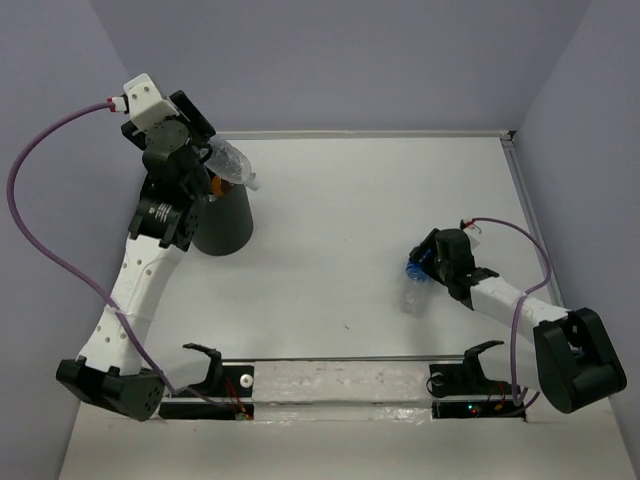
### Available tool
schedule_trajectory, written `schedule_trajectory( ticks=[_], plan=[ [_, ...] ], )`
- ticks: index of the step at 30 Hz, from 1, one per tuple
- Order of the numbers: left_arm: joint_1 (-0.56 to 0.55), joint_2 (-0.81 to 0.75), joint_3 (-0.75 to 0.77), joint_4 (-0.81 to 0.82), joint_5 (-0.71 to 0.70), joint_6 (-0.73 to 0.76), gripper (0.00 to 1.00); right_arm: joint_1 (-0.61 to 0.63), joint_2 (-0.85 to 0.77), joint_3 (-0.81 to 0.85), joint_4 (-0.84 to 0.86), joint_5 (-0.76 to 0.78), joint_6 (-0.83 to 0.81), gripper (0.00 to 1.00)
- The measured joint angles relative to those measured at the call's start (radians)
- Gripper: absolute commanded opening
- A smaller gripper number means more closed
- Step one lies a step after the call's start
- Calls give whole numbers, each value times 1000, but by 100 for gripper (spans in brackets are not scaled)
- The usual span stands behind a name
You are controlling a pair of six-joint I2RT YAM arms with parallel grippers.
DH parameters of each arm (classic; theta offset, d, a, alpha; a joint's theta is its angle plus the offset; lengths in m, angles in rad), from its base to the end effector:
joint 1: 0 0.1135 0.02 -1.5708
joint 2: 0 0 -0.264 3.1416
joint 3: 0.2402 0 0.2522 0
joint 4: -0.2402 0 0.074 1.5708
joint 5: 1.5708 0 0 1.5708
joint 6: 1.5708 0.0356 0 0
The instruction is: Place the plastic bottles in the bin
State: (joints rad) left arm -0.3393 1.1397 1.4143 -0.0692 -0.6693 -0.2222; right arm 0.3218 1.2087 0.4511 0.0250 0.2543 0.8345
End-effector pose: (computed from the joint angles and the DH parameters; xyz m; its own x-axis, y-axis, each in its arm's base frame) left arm 0.2233 -0.0554 0.4983 0.2563 -0.2737 -0.9270 -0.2617 0.9036 -0.3392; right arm 0.2175 0.0631 0.1631 -0.5214 0.5821 -0.6239 0.3837 0.8130 0.4379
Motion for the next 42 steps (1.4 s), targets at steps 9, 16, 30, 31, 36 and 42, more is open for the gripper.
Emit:
schedule_trajectory(
  ticks=[9, 16, 30, 31, 36, 42],
  plan=[
    [146, 231, 44, 156, -133, 173, 53, 0, -97, -37, 13, 0, 0, 62],
    [145, 233, -47, 360, -209, 332, 61, 0, -108, -43, 22, -1, 0, 60],
    [124, 114, -361, 427, -130, 221, 99, 0, -225, -61, 55, -41, -31, 52],
    [123, 95, -361, 423, -117, 205, 99, 0, -243, -61, 55, -45, -34, 52],
    [123, -37, -334, 375, -30, 112, 99, 19, -275, -31, 42, -69, -53, 52],
    [123, -222, -322, 301, 137, -5, 99, 219, -242, 134, 47, -35, -105, 52]
  ],
)
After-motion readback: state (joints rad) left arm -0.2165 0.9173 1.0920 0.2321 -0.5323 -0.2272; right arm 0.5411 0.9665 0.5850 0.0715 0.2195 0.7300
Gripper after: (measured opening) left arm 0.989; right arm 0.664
